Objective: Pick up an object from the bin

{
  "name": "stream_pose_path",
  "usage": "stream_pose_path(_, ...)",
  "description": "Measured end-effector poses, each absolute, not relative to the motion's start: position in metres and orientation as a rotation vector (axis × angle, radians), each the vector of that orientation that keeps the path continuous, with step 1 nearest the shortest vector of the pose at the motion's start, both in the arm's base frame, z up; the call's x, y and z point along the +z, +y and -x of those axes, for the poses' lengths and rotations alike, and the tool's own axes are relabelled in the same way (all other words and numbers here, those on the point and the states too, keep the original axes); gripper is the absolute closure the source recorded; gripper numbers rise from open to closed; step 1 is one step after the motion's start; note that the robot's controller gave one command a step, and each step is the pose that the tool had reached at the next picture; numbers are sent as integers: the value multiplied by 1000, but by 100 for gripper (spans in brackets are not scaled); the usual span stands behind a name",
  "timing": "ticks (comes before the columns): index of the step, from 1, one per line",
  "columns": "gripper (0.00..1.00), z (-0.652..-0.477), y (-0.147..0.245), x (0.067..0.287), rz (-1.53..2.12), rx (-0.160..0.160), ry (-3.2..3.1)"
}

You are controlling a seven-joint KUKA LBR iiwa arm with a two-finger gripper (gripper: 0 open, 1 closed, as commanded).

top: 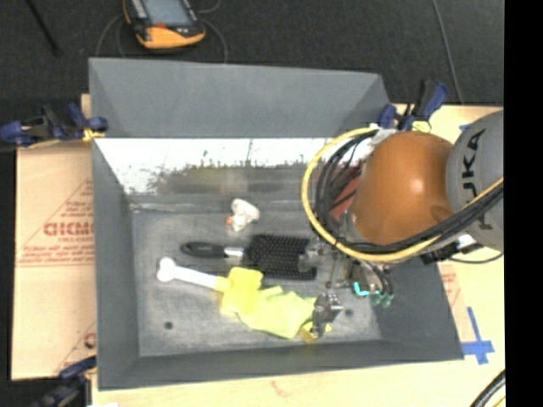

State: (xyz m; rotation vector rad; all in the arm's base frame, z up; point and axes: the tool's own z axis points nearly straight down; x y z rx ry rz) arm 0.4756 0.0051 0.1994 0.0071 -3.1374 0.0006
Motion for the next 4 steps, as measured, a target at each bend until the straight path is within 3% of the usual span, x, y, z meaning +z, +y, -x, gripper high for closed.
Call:
stream_pose_path(1,0,-477,5,202,-7,0,-3144)
stream_pose_path(2,100,-499,-1,75,4,0,-3147)
stream_pose_path(3,100,-499,-1,75,5,0,-3147)
stream_pose_path(4,0,-500,54,73,-996,4,-2995)
